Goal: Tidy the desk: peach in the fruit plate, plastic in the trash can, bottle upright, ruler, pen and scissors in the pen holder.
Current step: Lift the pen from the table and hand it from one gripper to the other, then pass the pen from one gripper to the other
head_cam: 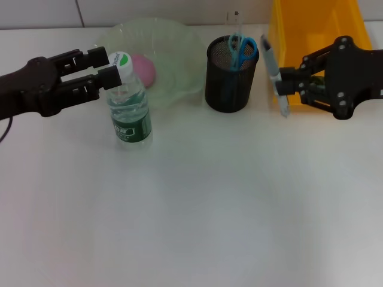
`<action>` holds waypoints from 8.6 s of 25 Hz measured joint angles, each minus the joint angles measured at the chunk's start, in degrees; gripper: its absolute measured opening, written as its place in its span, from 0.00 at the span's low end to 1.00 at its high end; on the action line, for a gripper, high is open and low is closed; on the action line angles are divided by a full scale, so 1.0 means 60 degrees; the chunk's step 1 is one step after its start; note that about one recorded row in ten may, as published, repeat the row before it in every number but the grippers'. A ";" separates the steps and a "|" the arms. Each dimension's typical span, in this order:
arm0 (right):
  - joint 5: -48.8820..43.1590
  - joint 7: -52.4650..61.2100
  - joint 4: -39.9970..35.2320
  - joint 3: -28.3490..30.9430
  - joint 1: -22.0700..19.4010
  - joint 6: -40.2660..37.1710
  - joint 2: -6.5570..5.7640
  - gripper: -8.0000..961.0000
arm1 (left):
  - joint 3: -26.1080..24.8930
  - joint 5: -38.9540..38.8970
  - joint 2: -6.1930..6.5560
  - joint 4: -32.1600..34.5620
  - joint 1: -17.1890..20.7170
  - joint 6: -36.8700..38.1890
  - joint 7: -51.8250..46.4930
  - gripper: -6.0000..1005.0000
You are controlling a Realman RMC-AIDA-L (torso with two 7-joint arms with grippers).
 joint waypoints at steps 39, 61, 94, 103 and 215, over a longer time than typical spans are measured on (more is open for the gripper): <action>0.2326 -0.1287 0.6046 -0.1624 0.1561 0.1373 0.0083 0.11 | 0.1565 -0.1133 -0.0134 -0.2905 -0.1460 -0.0565 0.3482 0.64; 0.2376 -0.1327 0.6084 -0.1733 0.1591 0.1458 0.0104 0.08 | 0.1769 -0.1169 -0.0125 -0.2944 -0.1419 -0.0909 0.3345 0.40; 0.2737 -0.1583 0.6247 -0.1559 0.1394 0.0917 0.0085 0.11 | 0.1674 -0.2235 -0.0142 -0.3602 -0.1350 -0.0952 0.3690 0.13; 0.4630 -0.1617 0.6774 0.0451 -0.0207 -0.0930 0.0001 0.47 | 0.1710 -0.4684 -0.0155 -0.4438 -0.1139 -0.0728 0.4509 0.13; 0.1220 -1.0746 1.4534 0.6002 0.2256 0.0819 0.0177 0.20 | 0.2495 -0.7954 -0.0226 -0.8243 -0.2484 0.0376 0.1914 0.13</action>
